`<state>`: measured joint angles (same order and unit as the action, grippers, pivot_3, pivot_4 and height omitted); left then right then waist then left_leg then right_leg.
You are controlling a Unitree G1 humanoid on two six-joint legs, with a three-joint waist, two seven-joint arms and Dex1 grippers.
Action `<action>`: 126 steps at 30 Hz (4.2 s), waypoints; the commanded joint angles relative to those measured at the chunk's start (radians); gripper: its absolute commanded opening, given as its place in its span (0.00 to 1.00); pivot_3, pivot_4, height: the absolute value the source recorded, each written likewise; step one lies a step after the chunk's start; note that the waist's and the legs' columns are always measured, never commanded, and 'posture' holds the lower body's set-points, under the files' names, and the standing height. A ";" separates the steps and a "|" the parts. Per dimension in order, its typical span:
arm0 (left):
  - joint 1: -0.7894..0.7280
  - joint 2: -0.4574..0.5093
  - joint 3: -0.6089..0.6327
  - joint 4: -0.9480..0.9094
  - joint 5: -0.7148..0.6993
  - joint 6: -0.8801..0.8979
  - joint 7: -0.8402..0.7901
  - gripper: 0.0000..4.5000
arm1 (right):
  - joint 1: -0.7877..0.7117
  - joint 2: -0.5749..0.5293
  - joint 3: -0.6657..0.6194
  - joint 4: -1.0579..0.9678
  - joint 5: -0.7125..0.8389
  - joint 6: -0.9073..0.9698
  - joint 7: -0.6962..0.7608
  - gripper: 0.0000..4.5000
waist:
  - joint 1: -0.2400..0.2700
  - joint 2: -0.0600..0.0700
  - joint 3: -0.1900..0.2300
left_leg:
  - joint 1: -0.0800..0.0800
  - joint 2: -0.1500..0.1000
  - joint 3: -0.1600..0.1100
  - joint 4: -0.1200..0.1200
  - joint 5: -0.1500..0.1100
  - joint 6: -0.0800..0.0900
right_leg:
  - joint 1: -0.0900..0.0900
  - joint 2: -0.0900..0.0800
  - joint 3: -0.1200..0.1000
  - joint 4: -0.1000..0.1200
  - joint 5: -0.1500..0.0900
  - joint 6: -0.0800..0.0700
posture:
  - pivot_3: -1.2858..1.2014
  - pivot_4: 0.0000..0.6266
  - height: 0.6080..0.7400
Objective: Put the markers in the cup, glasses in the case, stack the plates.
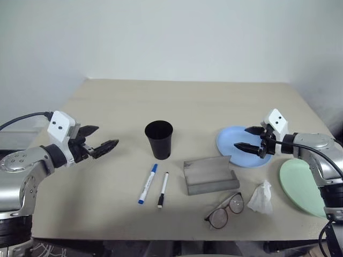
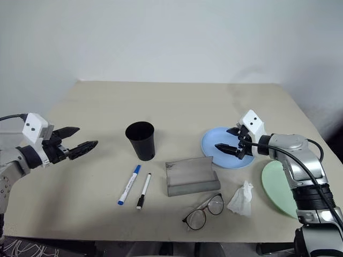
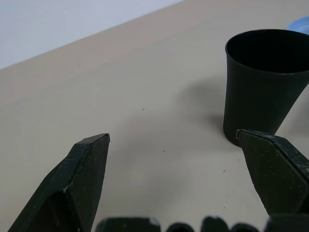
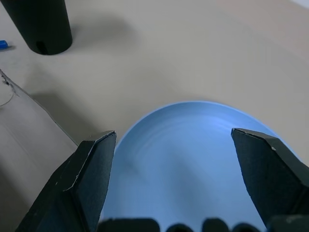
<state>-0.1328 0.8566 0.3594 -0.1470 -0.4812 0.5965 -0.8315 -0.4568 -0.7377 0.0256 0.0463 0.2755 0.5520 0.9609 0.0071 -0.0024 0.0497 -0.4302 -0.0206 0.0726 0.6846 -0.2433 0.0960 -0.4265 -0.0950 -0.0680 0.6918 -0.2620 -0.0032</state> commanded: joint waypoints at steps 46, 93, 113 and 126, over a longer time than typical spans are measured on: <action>-0.228 -0.129 -0.244 0.155 0.101 -0.167 -0.037 0.99 | 0.093 -0.272 -0.163 0.223 -0.133 0.028 -0.157 0.92 | 0.001 0.000 0.000 | 0.000 -0.001 0.002 0.000 0.000 0.001 | 0.001 -0.006 -0.005 0.000 0.000 0.000 | 0.52 0.00 0.70; -0.122 -0.118 -0.177 0.068 0.096 -0.148 -0.023 1.00 | -0.145 -0.290 -0.165 1.131 -0.221 -0.337 -0.004 0.17 | -0.009 0.006 -0.002 | 0.000 -0.001 0.003 0.008 -0.002 0.012 | 0.003 -0.008 -0.005 0.000 0.003 0.006 | 0.52 0.00 0.70; -0.132 -0.120 -0.186 0.081 0.105 -0.150 -0.019 1.00 | -0.185 -0.300 -0.166 1.146 -0.231 -0.328 0.042 0.17 | -0.007 0.010 -0.001 | 0.000 -0.001 0.005 0.008 -0.003 0.014 | 0.001 -0.009 -0.005 0.000 0.004 0.005 | 0.52 0.00 0.70; -0.116 -0.122 -0.183 0.073 0.101 -0.148 -0.013 1.00 | -0.176 -0.304 -0.156 1.157 -0.262 -0.353 0.039 0.75 | -0.007 0.010 -0.001 | 0.000 -0.001 0.005 0.008 -0.003 0.014 | 0.001 -0.009 -0.005 0.000 0.005 0.005 | 0.52 0.00 0.70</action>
<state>-0.2421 0.7240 0.1485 -0.0424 -0.3710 0.4538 -0.8490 -0.6219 -1.0158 -0.1232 1.2068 0.0137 0.2162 1.0017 -0.0002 0.0077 0.0483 -0.4303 -0.0213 0.0772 0.6924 -0.2467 0.1095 -0.4251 -0.1036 -0.0735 0.6915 -0.2575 0.0020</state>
